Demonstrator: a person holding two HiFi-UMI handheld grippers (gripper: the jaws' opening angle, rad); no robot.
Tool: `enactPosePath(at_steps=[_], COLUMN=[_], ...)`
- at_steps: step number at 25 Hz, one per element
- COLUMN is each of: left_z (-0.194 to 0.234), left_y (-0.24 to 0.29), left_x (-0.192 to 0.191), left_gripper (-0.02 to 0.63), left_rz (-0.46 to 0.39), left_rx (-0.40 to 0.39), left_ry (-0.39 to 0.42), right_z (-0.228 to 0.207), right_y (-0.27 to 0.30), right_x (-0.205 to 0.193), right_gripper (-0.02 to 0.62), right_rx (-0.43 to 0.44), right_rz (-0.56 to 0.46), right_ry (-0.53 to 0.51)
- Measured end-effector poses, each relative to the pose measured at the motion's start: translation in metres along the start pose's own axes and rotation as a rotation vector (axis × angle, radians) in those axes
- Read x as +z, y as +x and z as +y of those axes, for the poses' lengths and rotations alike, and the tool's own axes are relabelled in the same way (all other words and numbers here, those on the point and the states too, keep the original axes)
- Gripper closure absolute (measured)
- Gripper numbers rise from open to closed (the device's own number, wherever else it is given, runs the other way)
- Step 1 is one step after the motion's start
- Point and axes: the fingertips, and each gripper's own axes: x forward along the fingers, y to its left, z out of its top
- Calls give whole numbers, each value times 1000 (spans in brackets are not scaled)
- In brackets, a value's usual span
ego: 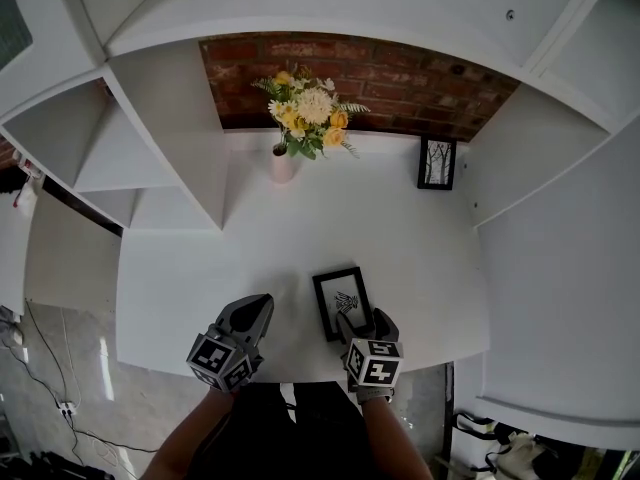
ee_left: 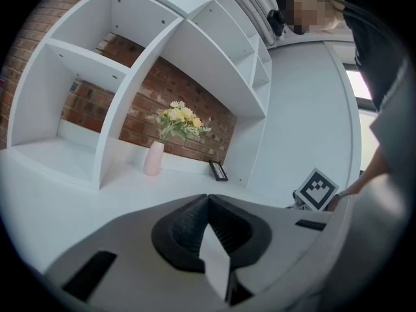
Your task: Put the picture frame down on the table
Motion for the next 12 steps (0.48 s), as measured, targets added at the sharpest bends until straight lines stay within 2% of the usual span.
enactPosePath(at_steps=[12], left_z=[0], left_y=[2], left_x=[3], left_gripper=[611], left_rz=[5], left_rx=[-26], left_ry=[5], right_z=[4], right_y=[-9], right_x=[14], right_gripper=[241], right_rx=[4], right_rz=[-75], right_ry=[-16])
